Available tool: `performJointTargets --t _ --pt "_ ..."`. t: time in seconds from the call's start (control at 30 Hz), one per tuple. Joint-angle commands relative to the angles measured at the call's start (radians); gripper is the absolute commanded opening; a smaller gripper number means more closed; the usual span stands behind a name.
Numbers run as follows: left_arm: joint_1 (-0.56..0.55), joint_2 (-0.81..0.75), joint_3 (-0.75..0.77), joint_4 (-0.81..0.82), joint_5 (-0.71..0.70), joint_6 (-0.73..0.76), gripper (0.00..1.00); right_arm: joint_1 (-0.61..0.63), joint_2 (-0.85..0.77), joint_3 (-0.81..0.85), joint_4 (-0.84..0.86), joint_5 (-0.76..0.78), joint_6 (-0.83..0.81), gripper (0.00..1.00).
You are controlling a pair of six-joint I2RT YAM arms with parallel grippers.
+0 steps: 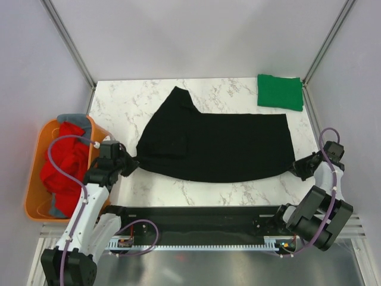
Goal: Fold and stack the t-shirts
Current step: Fold the tshirt
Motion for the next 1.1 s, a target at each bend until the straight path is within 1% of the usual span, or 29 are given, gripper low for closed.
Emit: performJointTargets --t 0.0,0.07,0.23,0.3,0.37,0.4,0.43,0.47,0.5,0.53,0.57,0.73,0.9,0.97,1.07 --pt "0.050 -0.098 -0.111 -0.020 -0.065 -0.113 0.06 -0.024 -0.063 -0.030 -0.005 -0.001 -0.003 0.00" --pt "0.048 -0.101 -0.130 -0.013 -0.062 -0.107 0.09 -0.028 -0.083 -0.044 -0.016 0.005 -0.002 0.00" --pt "0.048 0.009 -0.111 0.001 -0.036 -0.057 0.14 -0.050 -0.106 -0.048 -0.046 0.040 -0.003 0.00" --pt "0.048 0.037 -0.104 0.004 -0.010 -0.049 0.15 -0.083 -0.106 -0.056 -0.054 0.052 -0.005 0.00" --pt "0.048 0.058 -0.103 0.016 0.015 -0.038 0.23 -0.117 -0.094 -0.053 -0.054 0.057 -0.020 0.01" --pt "0.048 0.066 -0.103 0.022 0.029 -0.031 0.30 -0.120 -0.088 -0.050 -0.057 0.065 -0.023 0.06" --pt "0.048 0.077 -0.105 0.026 0.036 -0.031 0.49 -0.123 -0.083 -0.051 -0.059 0.063 -0.032 0.17" --pt "0.047 0.078 -0.104 0.029 0.042 -0.028 0.58 -0.123 -0.084 -0.056 -0.060 0.062 -0.034 0.34" --pt "0.047 0.081 -0.103 0.030 0.050 -0.024 0.66 -0.123 -0.088 -0.062 -0.054 0.055 -0.034 0.52" --pt "0.047 0.086 -0.100 0.035 0.053 -0.023 0.73 -0.125 -0.097 -0.073 -0.051 0.055 -0.034 0.72" --pt "0.047 0.088 -0.097 0.035 0.055 -0.021 0.75 -0.125 -0.100 -0.077 -0.047 0.055 -0.031 0.77" --pt "0.044 0.147 -0.041 0.039 0.085 0.006 0.83 -0.124 -0.127 -0.083 -0.045 0.025 -0.023 0.84" --pt "0.030 0.294 0.065 0.052 0.112 0.049 0.86 -0.114 -0.190 -0.062 -0.054 -0.006 -0.028 0.89" --pt "0.030 0.333 0.088 0.056 0.115 0.058 0.88 -0.088 -0.196 -0.033 -0.056 -0.001 -0.031 0.91" --pt "0.028 0.416 0.139 0.088 0.185 0.089 0.90 -0.030 -0.206 -0.001 -0.048 0.003 -0.017 0.93"
